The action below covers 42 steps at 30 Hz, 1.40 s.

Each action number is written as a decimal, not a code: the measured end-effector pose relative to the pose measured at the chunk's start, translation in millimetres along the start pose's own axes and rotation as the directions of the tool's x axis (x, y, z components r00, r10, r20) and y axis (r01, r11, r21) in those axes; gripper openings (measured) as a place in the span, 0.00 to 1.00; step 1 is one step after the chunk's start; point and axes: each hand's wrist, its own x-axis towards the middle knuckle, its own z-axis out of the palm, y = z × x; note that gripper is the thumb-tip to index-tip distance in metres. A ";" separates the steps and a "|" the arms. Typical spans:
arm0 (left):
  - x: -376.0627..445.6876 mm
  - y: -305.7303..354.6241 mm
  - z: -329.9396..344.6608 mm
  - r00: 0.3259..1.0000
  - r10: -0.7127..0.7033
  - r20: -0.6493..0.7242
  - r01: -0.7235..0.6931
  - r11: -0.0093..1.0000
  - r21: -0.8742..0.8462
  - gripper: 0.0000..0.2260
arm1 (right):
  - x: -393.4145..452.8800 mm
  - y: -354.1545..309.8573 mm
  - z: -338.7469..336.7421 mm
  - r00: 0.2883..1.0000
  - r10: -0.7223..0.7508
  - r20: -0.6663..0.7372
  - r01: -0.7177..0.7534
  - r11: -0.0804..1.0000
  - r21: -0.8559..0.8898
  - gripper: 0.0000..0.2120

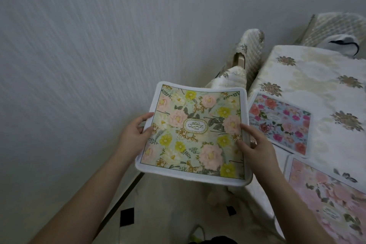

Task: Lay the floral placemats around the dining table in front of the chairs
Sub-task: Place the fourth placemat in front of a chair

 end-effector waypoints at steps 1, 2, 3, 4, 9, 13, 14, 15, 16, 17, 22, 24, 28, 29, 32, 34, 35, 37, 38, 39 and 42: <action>8.9 4.2 1.5 1.000 -0.002 -0.006 0.002 1.000 0.014 0.18 | 10.7 -2.0 0.5 1.000 -0.006 0.007 0.006 1.000 -0.001 0.20; 17.8 8.5 2.5 1.000 -0.005 -0.013 0.005 0.999 0.034 0.18 | 21.3 -4.6 1.3 1.000 -0.011 0.010 0.011 1.000 -0.002 0.20; 26.5 13.2 3.2 1.000 -0.006 -0.021 0.007 0.999 0.051 0.18 | 31.4 -7.2 2.0 1.000 -0.020 0.009 0.020 1.000 -0.003 0.20; 34.8 17.7 4.1 1.000 -0.003 -0.028 0.004 0.998 0.060 0.18 | 40.8 -9.4 2.5 0.999 -0.032 0.007 0.032 0.999 -0.003 0.20; 71.3 37.5 7.7 0.999 0.027 -0.023 -0.025 0.996 0.081 0.18 | 75.9 -18.3 5.2 0.999 -0.042 0.008 0.042 0.999 -0.018 0.20; 101.9 46.0 9.3 0.999 0.040 0.000 -0.040 0.995 0.097 0.18 | 98.6 -27.6 11.2 1.000 -0.022 -0.009 0.022 1.000 0.006 0.20; 110.2 47.5 9.3 0.999 0.043 0.005 -0.043 0.995 0.091 0.18 | 104.1 -29.9 13.6 1.000 -0.019 -0.017 0.019 1.000 0.006 0.20; 118.9 48.4 8.8 0.999 0.047 0.010 -0.047 0.995 0.083 0.18 | 109.6 -32.2 16.4 0.999 -0.016 -0.029 0.017 1.000 0.004 0.20; 128.1 48.7 8.0 0.999 0.050 0.015 -0.051 0.996 0.075 0.18 | 115.3 -34.3 19.9 0.999 -0.011 -0.040 0.012 1.000 0.002 0.20; 138.0 48.8 6.8 0.998 0.053 0.023 -0.055 0.996 0.069 0.18 | 121.3 -36.6 23.8 0.999 -0.004 -0.049 0.004 1.000 0.002 0.20; 197.7 48.7 -1.2 0.992 0.077 0.099 -0.082 0.995 0.048 0.19 | 153.2 -52.9 50.8 0.995 0.017 -0.103 -0.023 0.998 -0.054 0.21; 222.9 50.2 -5.9 0.986 0.086 0.144 -0.089 0.996 0.017 0.18 | 163.7 -61.5 62.5 0.987 0.029 -0.160 -0.040 0.997 -0.064 0.21; 269.6 53.8 -15.2 0.965 0.150 0.217 -0.143 0.989 -0.046 0.17 | 182.0 -78.1 80.9 0.964 0.039 -0.261 -0.056 0.997 -0.059 0.20; 281.1 56.0 -17.1 0.957 0.166 0.239 -0.161 0.986 -0.044 0.17 | 185.5 -81.3 84.8 0.959 0.047 -0.278 -0.064 0.997 -0.054 0.20; 311.9 63.7 -18.4 0.930 0.207 0.303 -0.218 0.976 0.002 0.18 | 193.6 -88.5 92.4 0.946 0.069 -0.317 -0.091 0.994 -0.053 0.20; 327.9 68.7 -14.2 0.918 0.227 0.325 -0.237 0.971 -0.008 0.18 | 198.6 -92.4 93.1 0.935 0.069 -0.347 -0.087 0.996 -0.037 0.20; 334.8 70.7 -11.0 0.914 0.229 0.336 -0.237 0.971 -0.016 0.17 | 201.5 -94.0 92.8 0.930 0.072 -0.361 -0.088 0.996 -0.028 0.20; 347.7 74.3 -3.0 0.907 0.225 0.357 -0.226 0.973 -0.040 0.18 | 209.1 -95.8 91.1 0.920 0.087 -0.383 -0.100 0.995 -0.015 0.20; 353.8 75.9 1.4 0.903 0.229 0.365 -0.226 0.973 -0.049 0.17 | 213.6 -95.8 89.5 0.916 0.091 -0.391 -0.102 0.995 -0.009 0.20; 360.4 77.2 6.4 0.899 0.234 0.370 -0.233 0.971 -0.049 0.17 | 218.6 -95.2 87.6 0.913 0.090 -0.397 -0.102 0.995 -0.009 0.20; 382.1 82.2 22.6 0.900 0.222 0.375 -0.225 0.974 -0.038 0.17 | 238.0 -91.6 81.7 0.911 0.095 -0.402 -0.110 0.994 -0.013 0.20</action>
